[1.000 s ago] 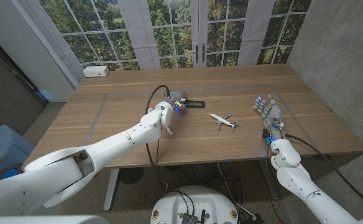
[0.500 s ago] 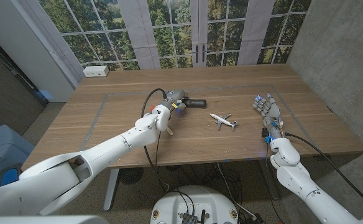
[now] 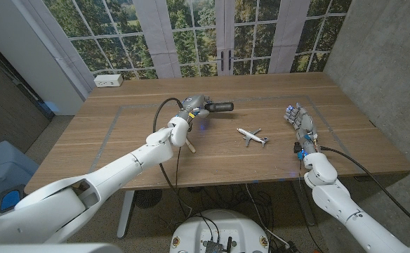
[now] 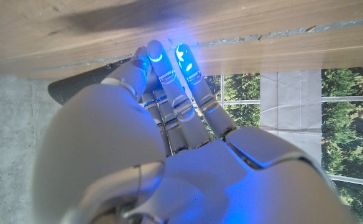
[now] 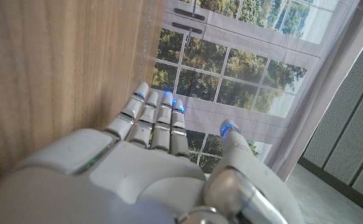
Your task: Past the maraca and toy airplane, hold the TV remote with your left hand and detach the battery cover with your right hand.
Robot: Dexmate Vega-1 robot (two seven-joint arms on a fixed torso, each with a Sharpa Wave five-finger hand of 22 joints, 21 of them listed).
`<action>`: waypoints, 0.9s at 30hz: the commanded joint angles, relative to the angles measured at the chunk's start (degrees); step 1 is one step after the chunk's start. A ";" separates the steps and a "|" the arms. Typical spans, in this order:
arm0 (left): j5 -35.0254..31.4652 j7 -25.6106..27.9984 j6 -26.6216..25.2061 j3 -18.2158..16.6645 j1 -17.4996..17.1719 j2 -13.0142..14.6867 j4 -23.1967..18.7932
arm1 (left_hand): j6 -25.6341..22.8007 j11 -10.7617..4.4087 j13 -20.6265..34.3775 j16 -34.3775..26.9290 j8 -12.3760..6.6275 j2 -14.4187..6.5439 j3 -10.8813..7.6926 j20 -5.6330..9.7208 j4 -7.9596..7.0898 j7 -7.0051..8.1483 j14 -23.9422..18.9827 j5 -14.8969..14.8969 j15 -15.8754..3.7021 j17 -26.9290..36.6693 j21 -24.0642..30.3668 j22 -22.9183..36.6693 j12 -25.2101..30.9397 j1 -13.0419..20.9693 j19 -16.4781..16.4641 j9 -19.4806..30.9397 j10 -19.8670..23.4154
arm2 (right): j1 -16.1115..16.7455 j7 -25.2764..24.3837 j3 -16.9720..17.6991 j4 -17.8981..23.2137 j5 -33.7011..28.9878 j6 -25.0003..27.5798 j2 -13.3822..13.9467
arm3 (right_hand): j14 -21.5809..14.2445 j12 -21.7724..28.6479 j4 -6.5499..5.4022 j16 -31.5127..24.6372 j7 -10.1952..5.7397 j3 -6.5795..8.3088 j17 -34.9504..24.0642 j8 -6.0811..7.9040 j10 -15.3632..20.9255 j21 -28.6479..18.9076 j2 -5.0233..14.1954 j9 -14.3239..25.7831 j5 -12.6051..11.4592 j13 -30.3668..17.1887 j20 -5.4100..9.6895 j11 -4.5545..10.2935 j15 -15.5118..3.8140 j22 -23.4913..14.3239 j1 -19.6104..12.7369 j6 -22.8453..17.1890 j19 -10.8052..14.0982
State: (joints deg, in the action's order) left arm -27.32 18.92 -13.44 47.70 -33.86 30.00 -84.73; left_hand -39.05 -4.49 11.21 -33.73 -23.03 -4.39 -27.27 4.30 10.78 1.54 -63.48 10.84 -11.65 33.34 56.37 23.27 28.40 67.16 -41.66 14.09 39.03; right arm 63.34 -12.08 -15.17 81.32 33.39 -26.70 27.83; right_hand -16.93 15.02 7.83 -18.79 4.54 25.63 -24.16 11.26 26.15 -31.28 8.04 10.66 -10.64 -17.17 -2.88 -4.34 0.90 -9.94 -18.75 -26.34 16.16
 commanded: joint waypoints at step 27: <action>9.13 -0.33 6.66 -4.92 -1.89 -0.35 -1.16 | -11.04 -5.29 22.83 0.42 -4.45 -1.86 -0.54 6.43 -0.55 -2.90 -0.37 0.45 -1.88 1.58 3.04 -0.09 -0.24 1.60 1.69 9.14 21.31 | -0.31 -5.41 -3.16 11.37 -7.55 9.68 3.92 | -0.52 -0.90 2.17 0.02 -0.49 0.47 0.17 0.14 -1.50 0.59 -1.45 0.17 -0.04 -0.64 0.13 1.19 -0.65 -0.31 -4.32 1.07 1.65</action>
State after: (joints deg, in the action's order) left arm -18.97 21.04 -4.07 43.22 -35.73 29.40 -84.02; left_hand -50.05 -6.30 25.91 -33.66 -27.50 -6.13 -27.46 3.68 10.45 -1.36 -63.58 10.89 -11.77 34.68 58.91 23.11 27.87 68.40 -40.24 23.01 56.76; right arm 63.23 -16.71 -17.27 88.79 27.85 -19.10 30.41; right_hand -17.31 14.36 9.48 -18.79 4.09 26.02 -23.91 11.26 24.96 -30.84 6.51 10.67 -10.64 -17.71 -2.77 -3.15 0.51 -10.01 -22.20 -25.45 17.49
